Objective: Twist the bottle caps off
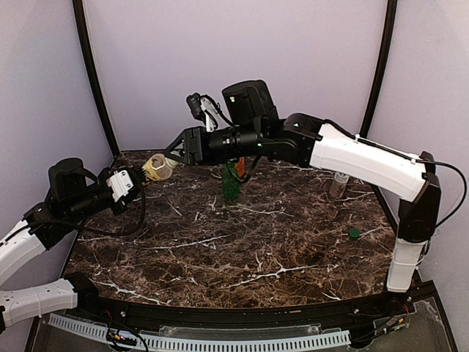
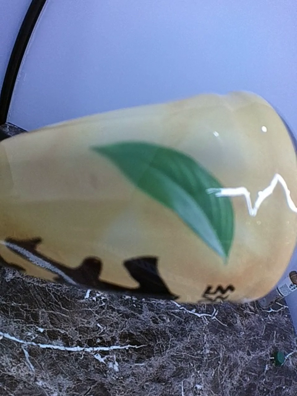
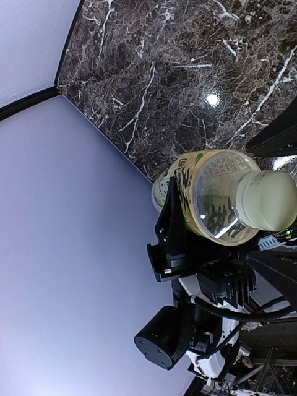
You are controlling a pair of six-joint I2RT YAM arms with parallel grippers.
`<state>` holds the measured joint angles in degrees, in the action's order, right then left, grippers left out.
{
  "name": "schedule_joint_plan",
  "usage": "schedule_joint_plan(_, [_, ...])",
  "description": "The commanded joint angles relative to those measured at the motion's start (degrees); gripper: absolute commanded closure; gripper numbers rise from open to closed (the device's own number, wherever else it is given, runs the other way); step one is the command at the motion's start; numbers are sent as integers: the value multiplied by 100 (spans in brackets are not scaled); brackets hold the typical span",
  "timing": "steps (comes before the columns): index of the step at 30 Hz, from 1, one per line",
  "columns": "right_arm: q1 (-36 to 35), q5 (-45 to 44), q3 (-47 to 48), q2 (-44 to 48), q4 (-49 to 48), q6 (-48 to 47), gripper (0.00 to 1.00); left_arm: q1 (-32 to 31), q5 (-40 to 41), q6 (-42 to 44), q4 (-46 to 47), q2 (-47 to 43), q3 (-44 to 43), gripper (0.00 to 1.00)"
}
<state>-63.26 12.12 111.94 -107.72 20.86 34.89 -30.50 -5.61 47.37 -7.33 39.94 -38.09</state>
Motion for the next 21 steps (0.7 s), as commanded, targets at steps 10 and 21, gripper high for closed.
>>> schedule_joint_plan(10, [-43, 88, 300, -215, 190, -85, 86, -26, 3, 60, 165, -61, 117, 87])
schedule_joint_plan(21, [-656, 337, -175, 211, -3, -3759, 100, -26, -2047, -117, -1368, -110, -183, 90])
